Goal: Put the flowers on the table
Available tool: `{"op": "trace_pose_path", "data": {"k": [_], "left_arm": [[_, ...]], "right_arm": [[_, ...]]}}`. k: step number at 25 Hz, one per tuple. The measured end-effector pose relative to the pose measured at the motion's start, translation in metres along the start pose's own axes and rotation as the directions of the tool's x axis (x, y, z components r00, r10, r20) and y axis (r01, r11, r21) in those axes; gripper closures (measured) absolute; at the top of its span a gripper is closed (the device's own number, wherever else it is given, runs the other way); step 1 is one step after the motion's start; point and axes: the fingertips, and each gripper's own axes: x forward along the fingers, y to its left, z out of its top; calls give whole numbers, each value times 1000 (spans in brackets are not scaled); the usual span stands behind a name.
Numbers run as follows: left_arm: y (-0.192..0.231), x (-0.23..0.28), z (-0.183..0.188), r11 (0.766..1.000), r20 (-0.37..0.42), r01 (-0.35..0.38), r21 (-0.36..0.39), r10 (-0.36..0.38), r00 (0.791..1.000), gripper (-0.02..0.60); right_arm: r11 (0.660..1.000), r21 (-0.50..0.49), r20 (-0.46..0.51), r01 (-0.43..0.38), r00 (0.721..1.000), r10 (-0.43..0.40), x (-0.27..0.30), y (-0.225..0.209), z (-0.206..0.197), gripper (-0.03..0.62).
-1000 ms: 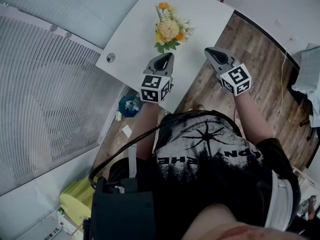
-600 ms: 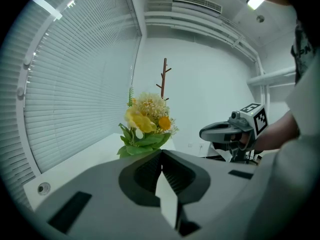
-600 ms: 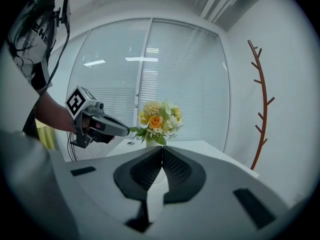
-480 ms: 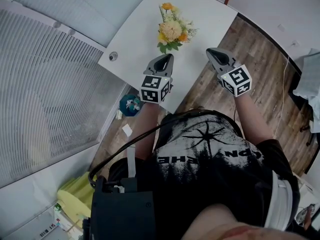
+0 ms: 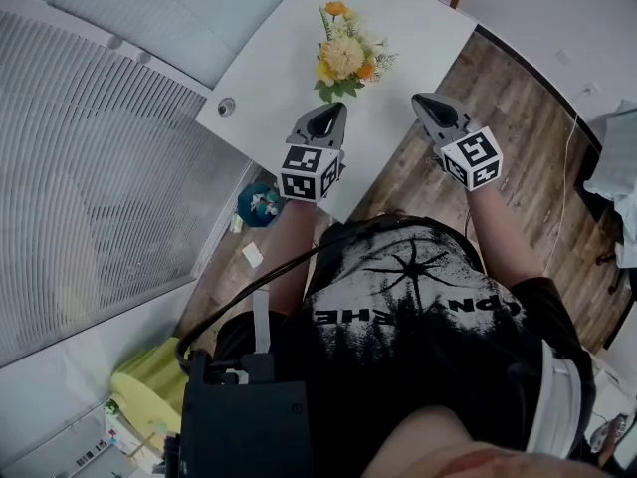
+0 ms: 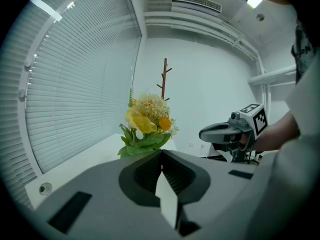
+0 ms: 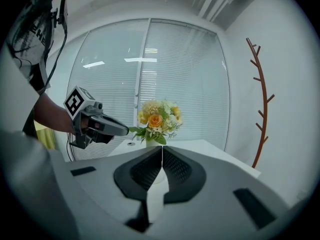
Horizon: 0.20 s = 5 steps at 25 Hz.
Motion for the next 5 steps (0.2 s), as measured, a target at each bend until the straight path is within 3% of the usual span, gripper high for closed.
{"op": "trace_pose_path", "data": {"k": [5], "left_arm": [[-3,1,-1,1000,0,0,-2,0,1000,569]], "right_arm": [[1000,1,-1,2,1000,-2,-1,0,0,576]]}}
